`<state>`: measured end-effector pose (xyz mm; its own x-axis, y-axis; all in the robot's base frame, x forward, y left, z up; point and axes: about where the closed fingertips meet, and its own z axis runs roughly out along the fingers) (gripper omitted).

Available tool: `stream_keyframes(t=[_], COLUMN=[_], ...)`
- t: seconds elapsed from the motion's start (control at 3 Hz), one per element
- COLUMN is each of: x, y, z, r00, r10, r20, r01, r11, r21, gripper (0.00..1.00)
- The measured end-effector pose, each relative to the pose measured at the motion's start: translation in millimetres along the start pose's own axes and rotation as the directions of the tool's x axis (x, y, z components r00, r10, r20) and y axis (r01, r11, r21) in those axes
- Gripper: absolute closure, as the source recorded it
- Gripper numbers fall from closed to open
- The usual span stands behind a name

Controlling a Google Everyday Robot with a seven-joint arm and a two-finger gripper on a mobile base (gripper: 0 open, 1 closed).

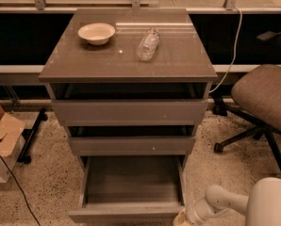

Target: Close bottom drawer

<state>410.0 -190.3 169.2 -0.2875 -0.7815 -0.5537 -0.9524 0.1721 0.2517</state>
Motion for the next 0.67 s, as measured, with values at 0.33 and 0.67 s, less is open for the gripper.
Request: stream_keyframes(t=[0.33, 0.67], x=[-1, -27], y=[0, -25], z=[1, 16], r00=[1.0, 0.995], r10=[-0.003, -0.093], r20=[0.001, 0.036], r01=[0.003, 0.091], r11=[1.0, 0.9945], r21=[0.002, 0.053], gripper=[1.0, 1.0])
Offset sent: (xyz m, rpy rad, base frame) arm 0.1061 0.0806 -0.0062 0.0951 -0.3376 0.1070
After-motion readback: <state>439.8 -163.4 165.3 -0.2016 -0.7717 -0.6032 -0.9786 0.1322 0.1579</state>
